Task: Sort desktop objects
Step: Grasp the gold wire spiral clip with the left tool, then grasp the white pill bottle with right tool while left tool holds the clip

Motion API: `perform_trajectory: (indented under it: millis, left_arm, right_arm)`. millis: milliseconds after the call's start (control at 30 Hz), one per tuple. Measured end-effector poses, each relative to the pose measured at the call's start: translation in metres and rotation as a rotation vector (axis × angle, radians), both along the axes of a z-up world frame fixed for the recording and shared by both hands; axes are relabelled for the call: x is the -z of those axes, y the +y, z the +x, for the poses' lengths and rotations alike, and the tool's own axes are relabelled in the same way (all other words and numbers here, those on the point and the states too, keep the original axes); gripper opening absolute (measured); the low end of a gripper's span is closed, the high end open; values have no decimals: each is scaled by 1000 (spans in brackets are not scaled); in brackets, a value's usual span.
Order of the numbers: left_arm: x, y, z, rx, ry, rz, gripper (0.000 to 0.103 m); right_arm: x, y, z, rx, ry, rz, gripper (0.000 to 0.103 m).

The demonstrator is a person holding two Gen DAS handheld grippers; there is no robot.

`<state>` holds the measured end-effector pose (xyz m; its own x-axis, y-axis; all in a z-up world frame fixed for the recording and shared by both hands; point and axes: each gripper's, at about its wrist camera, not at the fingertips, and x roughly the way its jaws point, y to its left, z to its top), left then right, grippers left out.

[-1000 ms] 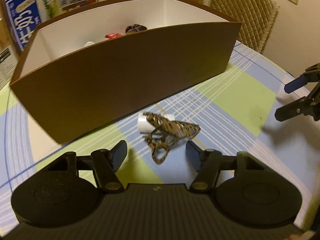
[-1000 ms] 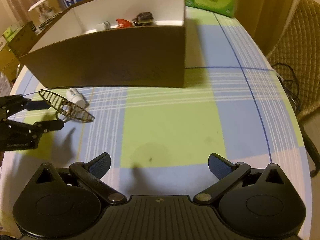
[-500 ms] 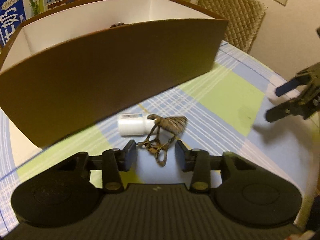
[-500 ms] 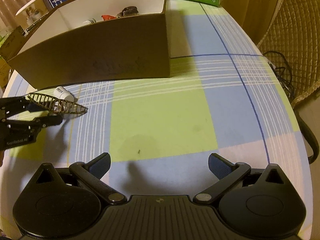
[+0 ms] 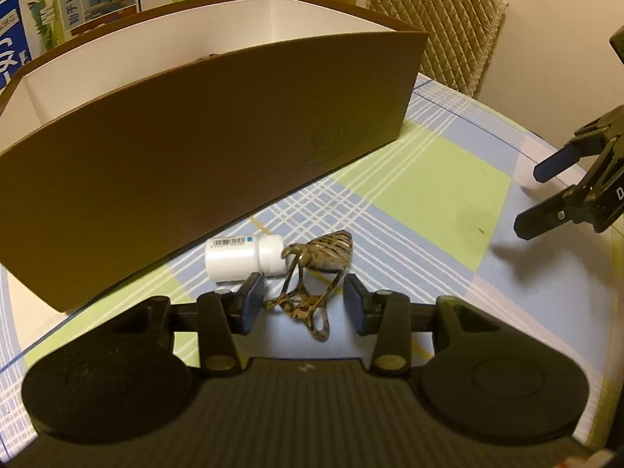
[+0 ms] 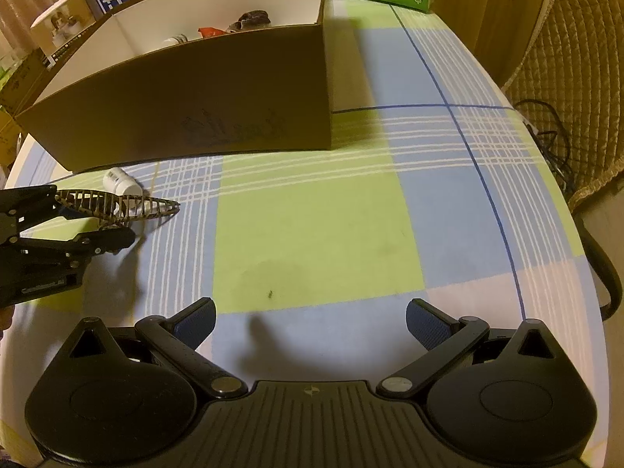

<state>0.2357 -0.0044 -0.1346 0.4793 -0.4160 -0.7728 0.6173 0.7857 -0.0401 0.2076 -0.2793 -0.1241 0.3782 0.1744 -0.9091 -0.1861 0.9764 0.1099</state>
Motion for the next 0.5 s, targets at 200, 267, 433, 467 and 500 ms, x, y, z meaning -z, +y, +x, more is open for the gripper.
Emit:
perform_trajectory:
  millis: [200, 267, 433, 467, 500]
  left_arm:
    - [-1, -2, -10, 5, -6, 8, 19]
    - [-2, 4, -16, -18, -1, 9, 19]
    - [-5, 29, -41, -93, 15, 21, 18]
    - [-6, 36, -47, -107, 20, 27, 18]
    - [-7, 42, -53, -120, 21, 31, 18]
  right_arm:
    - [0, -3, -2, 8, 4, 1, 101]
    - [0, -3, -2, 6, 4, 3, 101]
    - [1, -4, -2, 0, 3, 13, 101]
    - [1, -4, -2, -1, 2, 16, 101]
    - [2, -4, -2, -4, 1, 22, 101]
